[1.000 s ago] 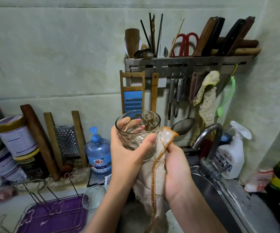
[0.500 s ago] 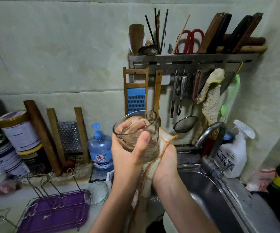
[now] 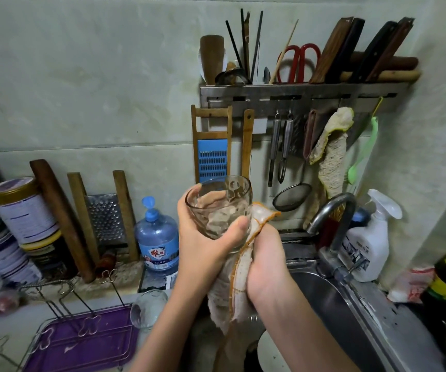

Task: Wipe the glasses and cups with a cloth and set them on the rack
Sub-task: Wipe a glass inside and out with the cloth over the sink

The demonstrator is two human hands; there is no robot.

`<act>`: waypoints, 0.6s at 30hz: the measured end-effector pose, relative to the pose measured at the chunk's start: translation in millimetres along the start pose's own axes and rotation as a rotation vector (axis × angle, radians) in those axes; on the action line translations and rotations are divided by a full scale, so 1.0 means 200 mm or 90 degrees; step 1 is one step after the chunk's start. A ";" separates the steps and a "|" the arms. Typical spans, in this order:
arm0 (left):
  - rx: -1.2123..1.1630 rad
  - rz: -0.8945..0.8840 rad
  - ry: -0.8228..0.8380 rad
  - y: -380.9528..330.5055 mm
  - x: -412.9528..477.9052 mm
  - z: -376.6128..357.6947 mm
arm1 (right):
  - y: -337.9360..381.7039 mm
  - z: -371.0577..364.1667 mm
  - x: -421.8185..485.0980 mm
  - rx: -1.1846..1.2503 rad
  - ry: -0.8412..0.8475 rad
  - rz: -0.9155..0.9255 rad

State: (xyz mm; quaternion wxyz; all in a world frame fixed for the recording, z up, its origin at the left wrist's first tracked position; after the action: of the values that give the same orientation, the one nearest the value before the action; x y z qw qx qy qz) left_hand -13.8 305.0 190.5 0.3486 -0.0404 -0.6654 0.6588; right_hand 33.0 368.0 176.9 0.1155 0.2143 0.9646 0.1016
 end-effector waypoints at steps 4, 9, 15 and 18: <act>0.047 -0.069 0.043 -0.05 -0.02 0.02 | 0.03 0.01 -0.02 -0.087 -0.105 0.016; 0.204 -0.167 0.132 -0.16 0.03 0.14 | 0.11 0.00 -0.10 -0.128 -0.148 0.064; 0.513 -0.313 0.394 -0.24 0.03 0.09 | 0.04 0.02 -0.11 -0.142 -0.046 -0.009; 0.532 -0.321 0.406 -0.23 0.01 0.07 | 0.05 0.01 -0.11 -0.124 -0.032 -0.016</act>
State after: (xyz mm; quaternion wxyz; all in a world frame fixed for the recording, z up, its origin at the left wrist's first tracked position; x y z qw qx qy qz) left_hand -4.0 287.9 235.1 0.6641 0.0640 -0.2006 0.7174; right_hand 55.7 367.2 181.3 0.1610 0.1923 0.9496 0.1881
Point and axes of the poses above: each hand's wrist, its own x-axis towards the middle knuckle, its own z-axis out of the back of the hand, y = z × x, the point moved 4 cm from there along x, towards the middle knuckle, and after that the axes turned 14 degrees about x, right-handed, at the moved point
